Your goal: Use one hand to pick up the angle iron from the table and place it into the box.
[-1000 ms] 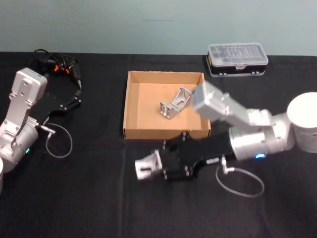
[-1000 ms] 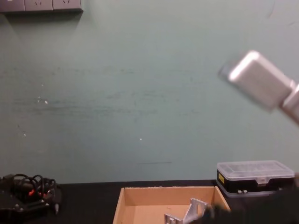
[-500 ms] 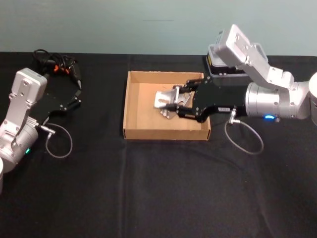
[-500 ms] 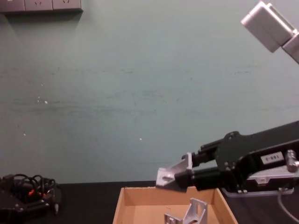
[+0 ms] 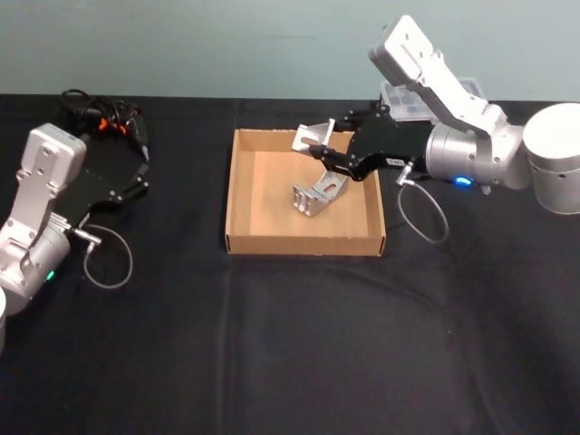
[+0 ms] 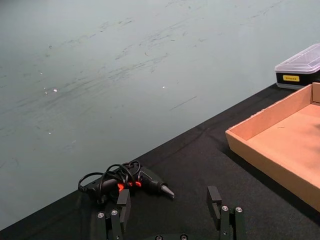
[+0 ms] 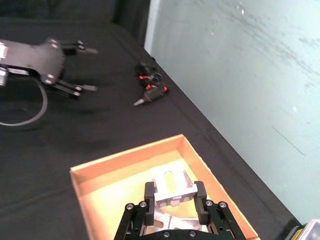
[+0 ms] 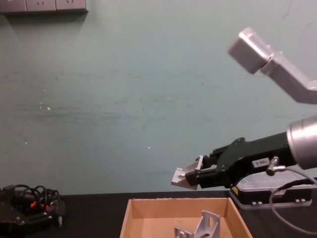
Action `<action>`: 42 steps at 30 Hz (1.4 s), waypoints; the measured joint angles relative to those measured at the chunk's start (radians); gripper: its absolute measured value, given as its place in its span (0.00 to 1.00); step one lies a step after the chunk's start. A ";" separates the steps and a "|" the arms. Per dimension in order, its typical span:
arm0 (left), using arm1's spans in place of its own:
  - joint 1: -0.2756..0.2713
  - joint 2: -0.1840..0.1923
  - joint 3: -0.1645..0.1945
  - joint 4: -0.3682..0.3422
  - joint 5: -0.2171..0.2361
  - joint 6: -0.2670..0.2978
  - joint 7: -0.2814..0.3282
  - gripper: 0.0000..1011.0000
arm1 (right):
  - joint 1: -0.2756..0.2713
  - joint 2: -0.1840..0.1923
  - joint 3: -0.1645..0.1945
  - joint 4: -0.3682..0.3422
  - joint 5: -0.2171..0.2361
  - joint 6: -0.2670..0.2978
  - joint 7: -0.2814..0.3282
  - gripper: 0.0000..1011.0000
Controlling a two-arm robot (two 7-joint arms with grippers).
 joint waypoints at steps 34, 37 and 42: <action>0.000 0.000 0.000 0.000 0.000 0.000 0.000 0.99 | 0.158 -0.268 -0.039 0.486 -0.145 -0.077 0.039 0.47; 0.000 0.000 0.000 0.000 0.000 0.000 0.000 0.99 | 0.162 -0.277 -0.032 0.503 -0.148 -0.077 0.043 0.47; 0.000 0.000 0.000 0.000 0.000 0.000 0.000 0.99 | 0.164 -0.287 -0.018 0.521 -0.150 -0.077 0.052 0.56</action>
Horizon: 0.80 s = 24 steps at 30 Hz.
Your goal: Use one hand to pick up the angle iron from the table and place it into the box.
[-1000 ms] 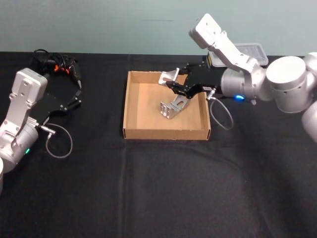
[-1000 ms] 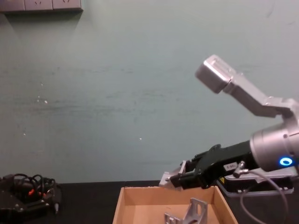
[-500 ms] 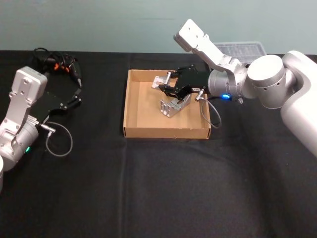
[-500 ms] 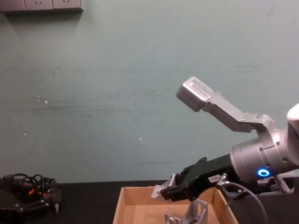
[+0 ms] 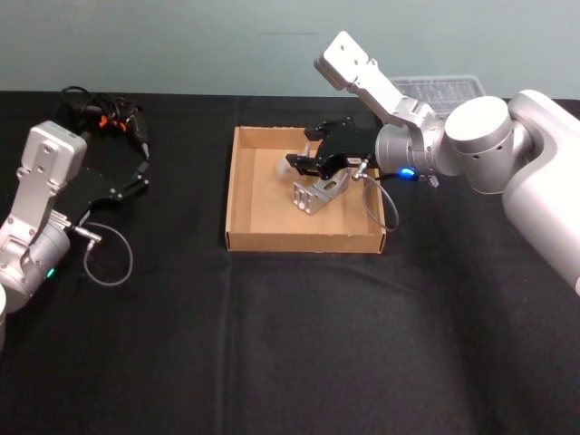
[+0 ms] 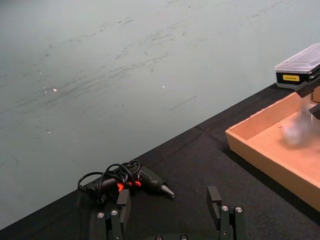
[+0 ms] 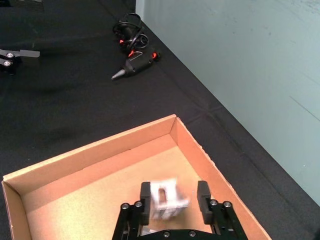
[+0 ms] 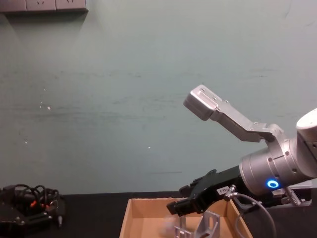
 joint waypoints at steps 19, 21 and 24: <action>0.000 0.000 0.000 0.000 0.000 0.000 0.000 0.99 | -0.036 0.009 0.058 -0.045 -0.011 0.003 0.016 0.99; 0.000 0.000 0.000 0.000 0.000 0.000 0.000 0.99 | -0.055 0.021 0.076 -0.083 -0.003 0.007 0.006 0.99; 0.000 0.000 0.000 0.000 0.000 0.000 0.000 0.99 | -0.079 0.037 0.094 -0.130 0.008 0.015 -0.007 0.99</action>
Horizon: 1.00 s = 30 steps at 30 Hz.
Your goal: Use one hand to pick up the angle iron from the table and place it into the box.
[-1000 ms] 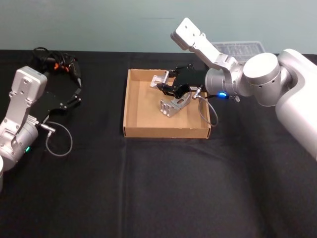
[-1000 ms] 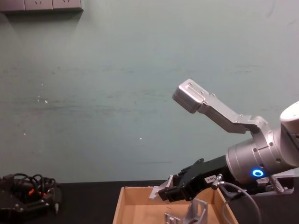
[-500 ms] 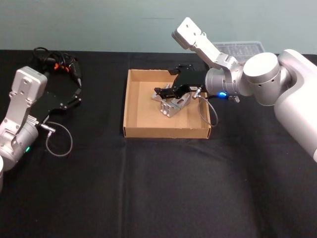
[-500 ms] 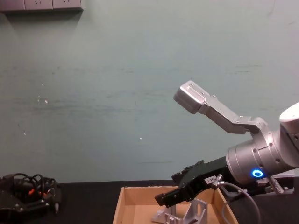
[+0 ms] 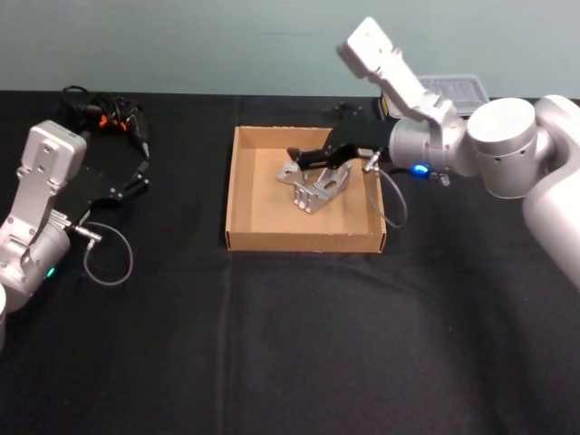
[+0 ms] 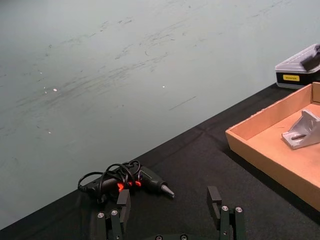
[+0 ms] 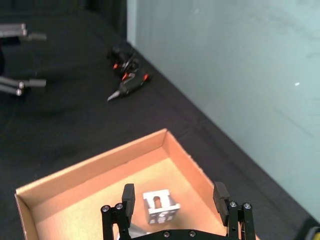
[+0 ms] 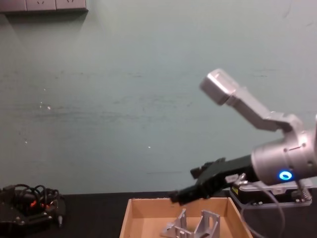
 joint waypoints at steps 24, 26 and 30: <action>0.000 0.000 0.000 0.000 0.000 0.000 0.000 0.99 | -0.444 0.175 0.329 -0.568 0.071 0.106 -0.338 0.99; 0.000 0.000 0.000 0.000 0.000 0.000 0.000 0.99 | -0.468 0.177 0.344 -0.585 0.070 0.113 -0.352 0.99; 0.000 0.000 0.000 0.000 0.000 0.000 0.000 0.99 | -0.527 0.175 0.378 -0.618 0.063 0.133 -0.386 0.99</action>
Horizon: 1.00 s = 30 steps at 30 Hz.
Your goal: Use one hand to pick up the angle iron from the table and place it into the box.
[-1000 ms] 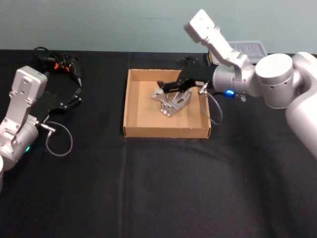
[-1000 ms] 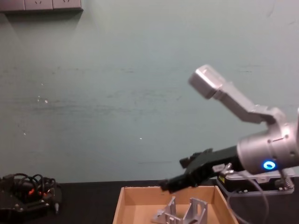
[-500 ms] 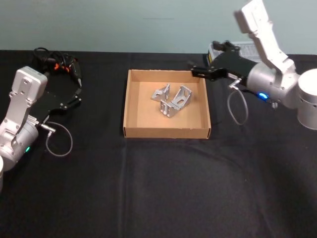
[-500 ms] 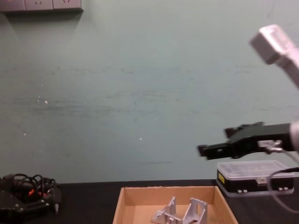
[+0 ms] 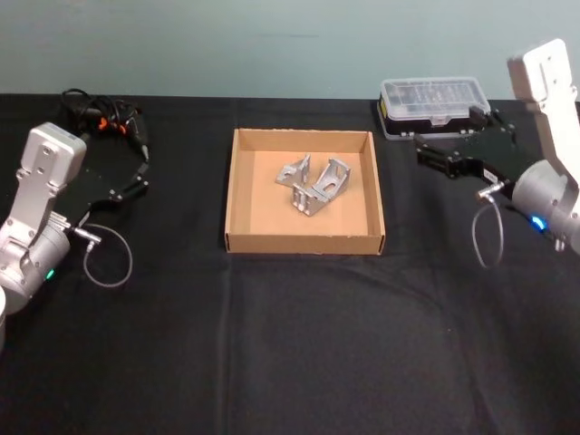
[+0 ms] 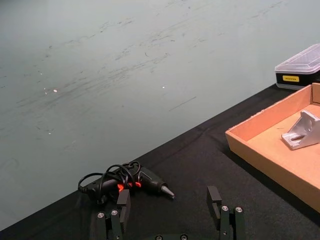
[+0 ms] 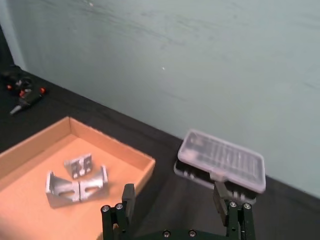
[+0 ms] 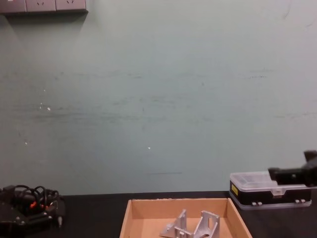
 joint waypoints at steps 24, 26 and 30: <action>0.000 0.000 0.000 0.000 0.000 0.000 0.000 0.99 | -0.061 -0.035 0.019 -0.009 -0.038 0.040 -0.058 0.99; 0.000 0.000 0.000 0.000 0.000 0.000 0.000 0.99 | -0.061 -0.035 0.019 -0.009 -0.037 0.039 -0.057 0.99; 0.000 0.000 0.000 0.000 0.000 0.000 0.000 0.99 | -0.060 -0.034 0.019 -0.010 -0.037 0.039 -0.055 0.99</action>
